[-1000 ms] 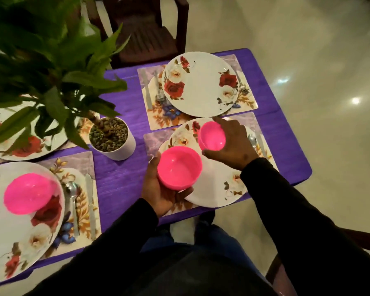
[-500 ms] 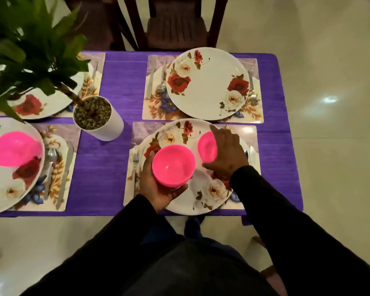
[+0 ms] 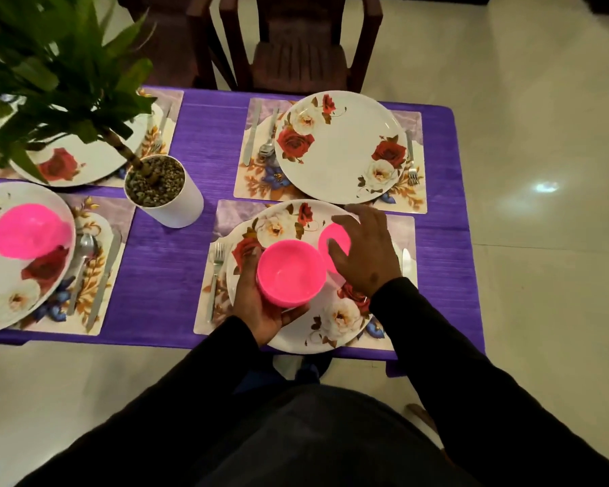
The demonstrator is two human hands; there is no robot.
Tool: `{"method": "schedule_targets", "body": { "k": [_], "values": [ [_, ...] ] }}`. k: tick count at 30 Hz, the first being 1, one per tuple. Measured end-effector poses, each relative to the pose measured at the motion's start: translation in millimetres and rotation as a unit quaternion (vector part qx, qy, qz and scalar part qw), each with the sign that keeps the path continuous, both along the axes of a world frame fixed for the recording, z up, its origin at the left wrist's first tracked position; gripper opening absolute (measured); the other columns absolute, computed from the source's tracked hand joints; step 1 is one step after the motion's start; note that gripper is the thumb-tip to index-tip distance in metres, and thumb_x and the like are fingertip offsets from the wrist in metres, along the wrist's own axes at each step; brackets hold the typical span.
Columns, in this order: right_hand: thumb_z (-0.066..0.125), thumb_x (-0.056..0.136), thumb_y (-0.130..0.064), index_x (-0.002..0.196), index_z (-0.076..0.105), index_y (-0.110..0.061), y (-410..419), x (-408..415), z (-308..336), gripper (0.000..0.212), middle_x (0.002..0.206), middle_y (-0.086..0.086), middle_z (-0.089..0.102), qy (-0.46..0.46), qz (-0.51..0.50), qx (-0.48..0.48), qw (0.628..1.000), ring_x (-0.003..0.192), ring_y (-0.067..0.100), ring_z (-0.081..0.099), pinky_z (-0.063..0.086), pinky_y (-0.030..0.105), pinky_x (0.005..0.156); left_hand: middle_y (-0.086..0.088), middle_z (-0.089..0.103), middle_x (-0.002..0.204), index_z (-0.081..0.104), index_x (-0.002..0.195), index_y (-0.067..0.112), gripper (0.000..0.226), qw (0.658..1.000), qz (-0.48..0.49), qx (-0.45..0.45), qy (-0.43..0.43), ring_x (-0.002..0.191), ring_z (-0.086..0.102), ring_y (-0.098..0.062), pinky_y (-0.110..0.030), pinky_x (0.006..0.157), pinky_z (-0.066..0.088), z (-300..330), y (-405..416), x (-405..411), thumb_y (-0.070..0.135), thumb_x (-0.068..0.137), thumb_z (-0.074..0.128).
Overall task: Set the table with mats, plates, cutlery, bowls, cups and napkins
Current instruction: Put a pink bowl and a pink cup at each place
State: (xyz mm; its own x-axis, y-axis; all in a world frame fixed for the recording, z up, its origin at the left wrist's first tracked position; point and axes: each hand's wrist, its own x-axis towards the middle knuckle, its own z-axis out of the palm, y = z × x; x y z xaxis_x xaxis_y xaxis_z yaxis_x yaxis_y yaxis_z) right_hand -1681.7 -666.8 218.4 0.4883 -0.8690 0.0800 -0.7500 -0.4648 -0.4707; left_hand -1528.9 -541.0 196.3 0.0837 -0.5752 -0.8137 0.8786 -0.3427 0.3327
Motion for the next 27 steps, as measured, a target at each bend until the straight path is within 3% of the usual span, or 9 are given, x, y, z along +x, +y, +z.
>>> {"method": "schedule_targets", "body": {
  "k": [2, 4, 7, 9, 14, 22, 27],
  "values": [
    [0.063, 0.092, -0.038, 0.126, 0.062, -0.014, 7.4, 8.8, 13.1, 0.041, 0.128, 0.006, 0.057, -0.044, 0.020, 0.042, 0.998, 0.122, 0.023, 0.048, 0.043, 0.039, 0.103, -0.017, 0.064, 0.129, 0.062, 0.126, 0.031, 0.055, 1.000, 0.005, -0.007, -0.006, 0.118, 0.060, -0.044, -0.053, 0.078, 0.057, 0.2, -2.8, -2.3, 0.070, 0.087, 0.057],
    [0.063, 0.088, -0.056, 0.134, 0.055, -0.019, 16.1, 18.5, 27.6, 0.060, 0.133, 0.000, 0.055, -0.049, 0.061, 0.117, 0.990, 0.124, 0.017, 0.046, 0.039, 0.033, 0.106, -0.017, 0.065, 0.130, 0.062, 0.129, 0.029, 0.060, 1.000, 0.011, -0.009, -0.016, 0.116, 0.063, -0.042, -0.054, 0.080, 0.058, 1.2, -5.3, -3.9, 0.070, 0.085, 0.059],
    [0.066, 0.074, -0.074, 0.148, 0.037, -0.024, 29.1, 29.5, 41.4, 0.094, 0.148, 0.001, 0.042, 0.025, 0.141, 0.162, 0.976, 0.133, 0.021, 0.037, 0.037, 0.039, 0.107, -0.017, 0.069, 0.125, 0.060, 0.132, 0.024, 0.065, 0.999, 0.017, -0.012, -0.028, 0.111, 0.068, -0.038, -0.057, 0.089, 0.056, 4.4, -9.2, -8.1, 0.070, 0.086, 0.060],
    [0.068, 0.071, -0.074, 0.151, 0.030, -0.024, 33.2, 33.5, 44.2, 0.103, 0.150, 0.004, 0.038, 0.069, 0.166, 0.148, 0.973, 0.134, 0.026, 0.035, 0.040, 0.045, 0.105, -0.015, 0.069, 0.125, 0.058, 0.134, 0.026, 0.067, 0.999, 0.025, -0.015, -0.032, 0.110, 0.070, -0.037, -0.056, 0.089, 0.057, 5.4, -11.1, -9.6, 0.070, 0.085, 0.061],
    [0.072, 0.068, -0.072, 0.154, 0.021, -0.025, 31.2, 32.2, 42.6, 0.110, 0.151, 0.007, 0.035, 0.076, 0.148, 0.181, 0.969, 0.135, 0.029, 0.032, 0.040, 0.047, 0.103, -0.014, 0.070, 0.125, 0.059, 0.135, 0.027, 0.065, 0.998, 0.025, -0.015, -0.064, 0.110, 0.070, -0.035, -0.055, 0.091, 0.057, 9.4, -12.0, -8.7, 0.070, 0.086, 0.059],
    [0.070, 0.068, -0.075, 0.154, 0.019, -0.026, 33.6, 26.7, 48.3, 0.112, 0.149, 0.005, 0.041, 0.047, 0.151, 0.192, 0.969, 0.133, 0.026, 0.038, 0.039, 0.045, 0.105, -0.006, 0.077, 0.107, 0.065, 0.116, 0.032, 0.044, 0.994, 0.018, -0.036, -0.099, 0.102, 0.073, -0.028, -0.057, 0.093, 0.055, 22.9, -3.7, -15.3, 0.067, 0.092, 0.052],
    [0.071, 0.065, -0.076, 0.153, 0.024, -0.028, 36.1, 23.8, 60.7, 0.111, 0.149, 0.002, 0.038, 0.023, 0.116, 0.208, 0.971, 0.136, 0.024, 0.035, 0.038, 0.045, 0.108, -0.012, 0.069, 0.126, 0.060, 0.130, 0.030, 0.057, 0.996, -0.007, -0.045, -0.072, 0.113, 0.068, -0.033, -0.058, 0.093, 0.055, 32.6, -2.1, -14.8, 0.070, 0.089, 0.053]
  ]
}}
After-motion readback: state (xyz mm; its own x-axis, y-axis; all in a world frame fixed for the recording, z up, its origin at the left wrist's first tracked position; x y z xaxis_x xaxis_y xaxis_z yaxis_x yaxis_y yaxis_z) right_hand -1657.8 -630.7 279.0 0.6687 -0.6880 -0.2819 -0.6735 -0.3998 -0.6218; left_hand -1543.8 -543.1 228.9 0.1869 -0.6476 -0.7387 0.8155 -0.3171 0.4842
